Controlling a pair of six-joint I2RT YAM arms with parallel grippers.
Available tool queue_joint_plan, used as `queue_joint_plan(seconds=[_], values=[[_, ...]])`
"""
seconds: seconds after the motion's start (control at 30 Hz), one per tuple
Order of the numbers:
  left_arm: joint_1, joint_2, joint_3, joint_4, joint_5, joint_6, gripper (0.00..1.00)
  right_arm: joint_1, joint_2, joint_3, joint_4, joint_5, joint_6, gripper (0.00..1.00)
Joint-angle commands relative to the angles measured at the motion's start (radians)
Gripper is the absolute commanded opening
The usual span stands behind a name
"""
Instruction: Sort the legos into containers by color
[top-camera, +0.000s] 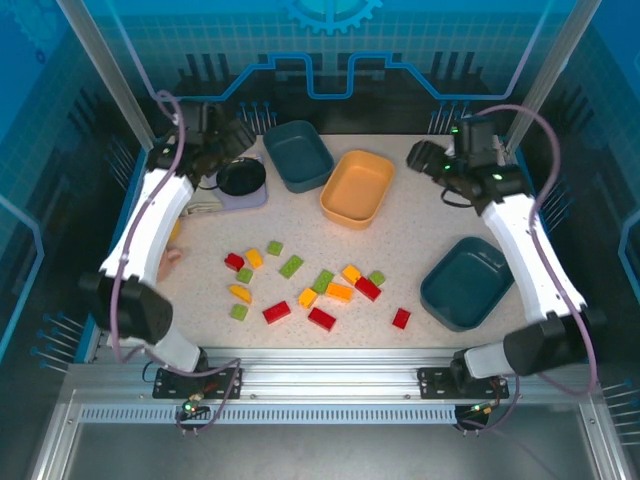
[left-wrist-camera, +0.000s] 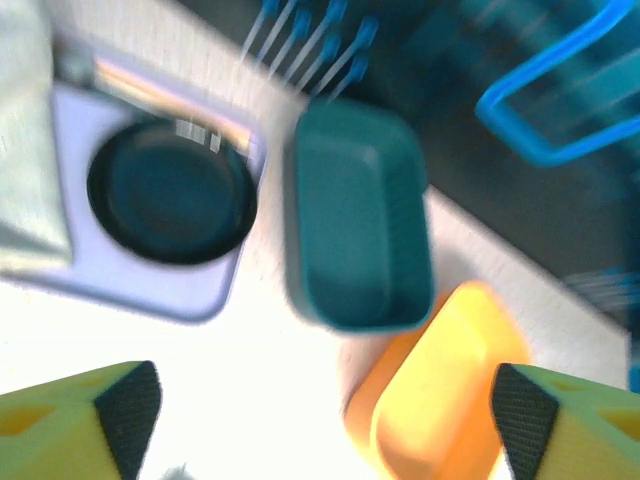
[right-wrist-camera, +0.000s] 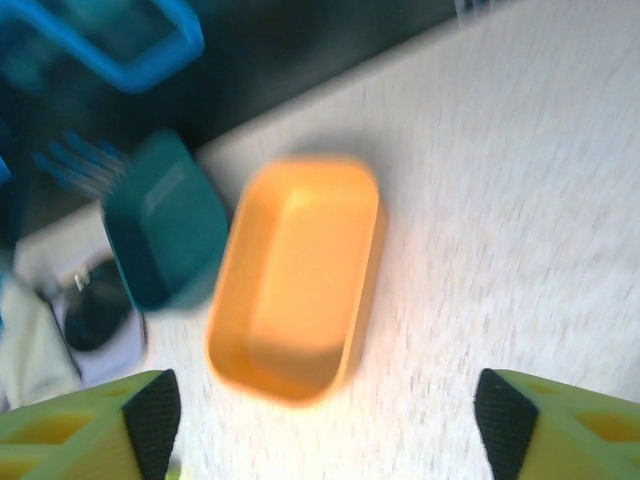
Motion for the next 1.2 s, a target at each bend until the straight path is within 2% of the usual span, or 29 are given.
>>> queue_joint_plan(seconds=[0.0, 0.13, 0.27, 0.37, 0.5, 0.73, 0.93, 1.03, 1.17], values=[[0.0, 0.121, 0.093, -0.188, 0.152, -0.021, 0.8, 0.053, 0.091, 0.047, -0.164, -0.136, 0.06, 0.74], [0.0, 0.303, 0.213, -0.219, 0.164, -0.005, 0.75, 0.076, 0.223, 0.06, -0.154, -0.195, 0.074, 0.69], [0.0, 0.463, 0.335, -0.211, 0.173, 0.016, 0.73, 0.075, 0.328, 0.078, -0.121, -0.19, 0.062, 0.66], [0.0, 0.581, 0.449, -0.219, 0.177, 0.033, 0.71, 0.067, 0.412, 0.117, -0.125, -0.197, 0.067, 0.59], [0.0, 0.716, 0.585, -0.233, 0.186, 0.046, 0.69, 0.06, 0.491, 0.152, -0.105, -0.195, 0.072, 0.58], [-0.002, 0.833, 0.667, -0.2, 0.219, 0.07, 0.62, 0.058, 0.617, 0.229, -0.117, -0.202, 0.066, 0.56], [-0.015, 0.878, 0.7, -0.175, 0.257, 0.11, 0.46, 0.068, 0.697, 0.295, -0.132, -0.199, 0.063, 0.54], [-0.023, 0.886, 0.697, -0.182, 0.257, 0.125, 0.38, 0.072, 0.73, 0.331, -0.154, -0.177, 0.059, 0.51], [-0.032, 0.889, 0.692, -0.195, 0.241, 0.145, 0.35, 0.07, 0.77, 0.377, -0.193, -0.144, 0.049, 0.43]])
